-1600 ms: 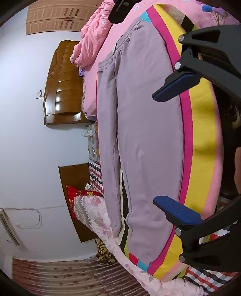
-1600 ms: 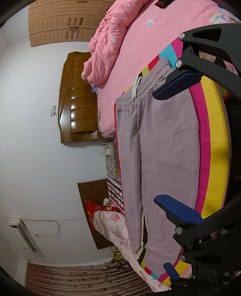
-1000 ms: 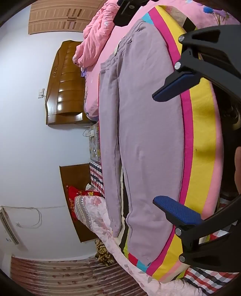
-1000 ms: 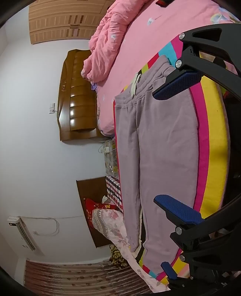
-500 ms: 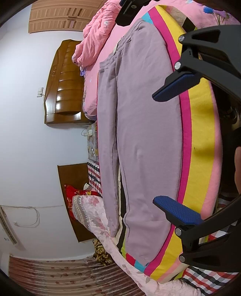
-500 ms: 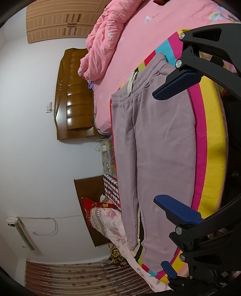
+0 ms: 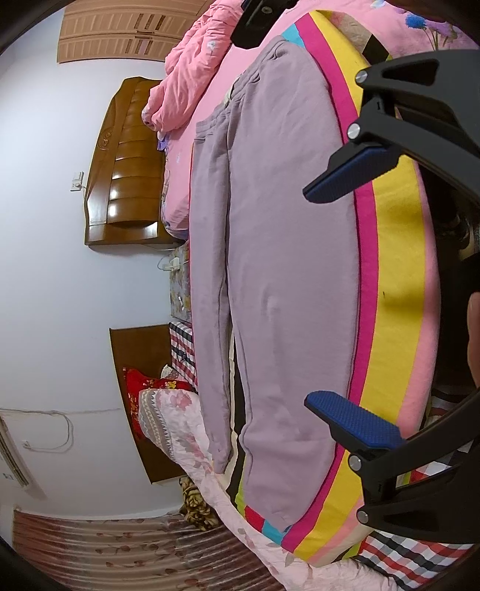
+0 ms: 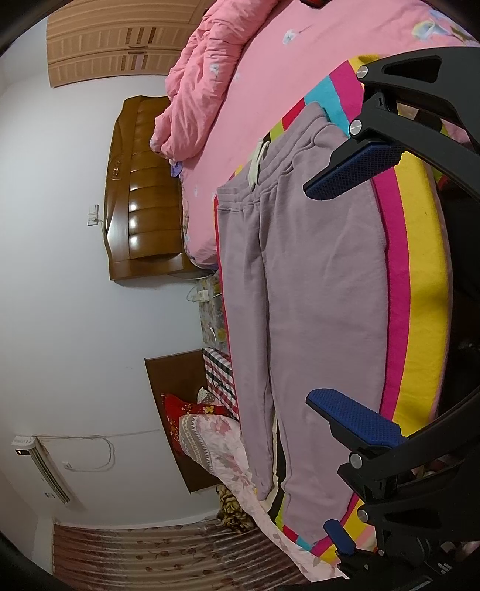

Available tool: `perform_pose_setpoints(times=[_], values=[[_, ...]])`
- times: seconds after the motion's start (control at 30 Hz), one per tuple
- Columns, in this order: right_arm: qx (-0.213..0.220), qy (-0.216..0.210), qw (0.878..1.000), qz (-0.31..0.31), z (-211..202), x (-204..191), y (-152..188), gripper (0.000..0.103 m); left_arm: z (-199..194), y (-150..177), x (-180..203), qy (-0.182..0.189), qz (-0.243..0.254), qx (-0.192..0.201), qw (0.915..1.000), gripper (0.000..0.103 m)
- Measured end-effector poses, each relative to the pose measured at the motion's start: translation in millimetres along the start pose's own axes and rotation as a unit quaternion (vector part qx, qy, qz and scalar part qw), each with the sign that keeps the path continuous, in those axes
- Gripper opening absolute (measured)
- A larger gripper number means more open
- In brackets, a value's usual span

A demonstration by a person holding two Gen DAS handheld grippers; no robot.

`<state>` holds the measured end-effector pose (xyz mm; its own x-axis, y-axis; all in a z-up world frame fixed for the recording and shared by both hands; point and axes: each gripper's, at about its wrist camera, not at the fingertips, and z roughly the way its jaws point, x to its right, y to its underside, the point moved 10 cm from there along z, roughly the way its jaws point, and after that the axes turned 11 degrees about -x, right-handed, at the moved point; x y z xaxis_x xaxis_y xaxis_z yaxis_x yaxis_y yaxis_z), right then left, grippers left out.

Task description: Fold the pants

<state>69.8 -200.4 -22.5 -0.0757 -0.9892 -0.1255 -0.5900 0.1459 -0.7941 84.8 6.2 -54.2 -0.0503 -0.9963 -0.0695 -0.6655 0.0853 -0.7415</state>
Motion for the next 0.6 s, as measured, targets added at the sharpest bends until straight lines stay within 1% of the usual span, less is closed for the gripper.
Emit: perform_pose_setpoints(times=[0.6], values=[[-0.002,-0.002,1.000,0.002,2.7,-1.5,2.0,0.099,4.0,1.4,-5.6,0.000,-0.006,-0.007,1.0000,0.102]])
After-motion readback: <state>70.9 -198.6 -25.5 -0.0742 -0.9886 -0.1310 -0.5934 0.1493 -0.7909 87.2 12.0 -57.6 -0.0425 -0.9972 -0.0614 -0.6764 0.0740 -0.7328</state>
